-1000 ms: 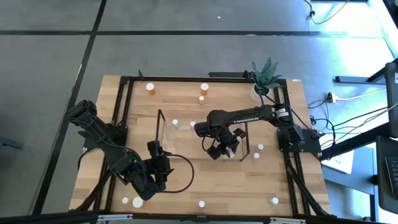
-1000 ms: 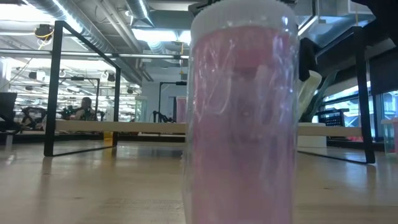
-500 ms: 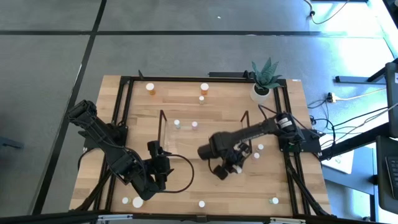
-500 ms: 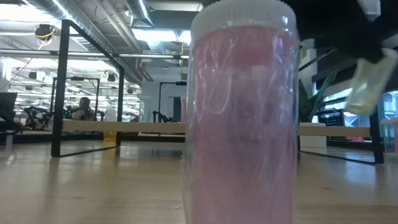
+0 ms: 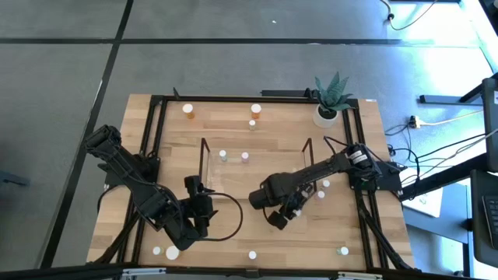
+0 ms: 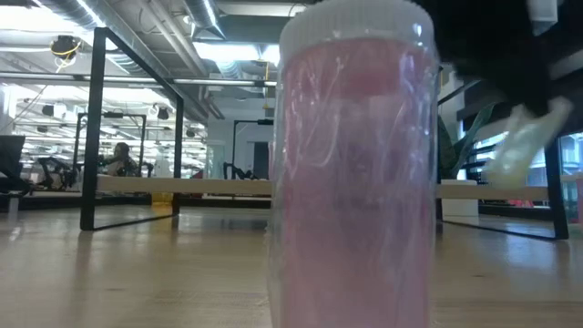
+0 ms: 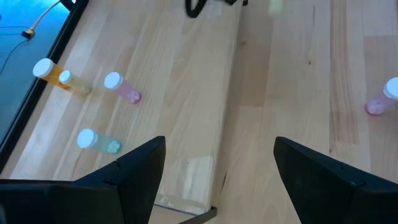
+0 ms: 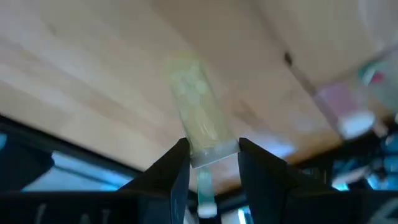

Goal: Pick and place medicine bottles onto shelf by color
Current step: Put the bottom right yellow pill bottle on the shelf

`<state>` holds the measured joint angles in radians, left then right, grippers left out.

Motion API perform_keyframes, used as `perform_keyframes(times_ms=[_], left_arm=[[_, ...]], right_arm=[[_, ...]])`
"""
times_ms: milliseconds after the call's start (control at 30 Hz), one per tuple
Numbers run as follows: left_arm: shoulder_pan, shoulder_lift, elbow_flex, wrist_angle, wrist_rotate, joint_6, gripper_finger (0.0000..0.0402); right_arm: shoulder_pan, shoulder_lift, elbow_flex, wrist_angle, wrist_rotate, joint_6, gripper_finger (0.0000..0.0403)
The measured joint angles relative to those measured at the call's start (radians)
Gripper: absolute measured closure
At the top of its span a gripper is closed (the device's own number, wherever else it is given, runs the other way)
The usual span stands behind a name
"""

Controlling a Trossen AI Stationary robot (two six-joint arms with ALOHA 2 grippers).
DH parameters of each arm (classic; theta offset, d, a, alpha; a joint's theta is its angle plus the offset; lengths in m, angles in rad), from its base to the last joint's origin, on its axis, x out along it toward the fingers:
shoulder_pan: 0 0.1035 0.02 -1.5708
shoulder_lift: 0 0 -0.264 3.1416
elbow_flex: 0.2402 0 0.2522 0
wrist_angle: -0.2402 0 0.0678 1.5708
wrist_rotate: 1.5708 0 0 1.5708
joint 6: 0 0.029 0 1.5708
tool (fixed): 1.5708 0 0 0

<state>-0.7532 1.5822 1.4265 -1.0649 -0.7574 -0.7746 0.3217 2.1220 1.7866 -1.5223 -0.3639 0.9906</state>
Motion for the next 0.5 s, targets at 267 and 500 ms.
perform_keyframes(times_ms=[267, 500], left_arm=[[0.0, 0.0, 0.0, 0.0, 0.0, 0.0, 0.0108], [0.0, 0.0, 0.0, 0.0, 0.0, 0.0, 0.0108]], right_arm=[[-0.008, 0.0, 0.0, 0.091, -0.011, -0.076, 0.0275], [0.04, 0.0, 0.0, 0.097, -0.033, -0.027, 0.0277]])
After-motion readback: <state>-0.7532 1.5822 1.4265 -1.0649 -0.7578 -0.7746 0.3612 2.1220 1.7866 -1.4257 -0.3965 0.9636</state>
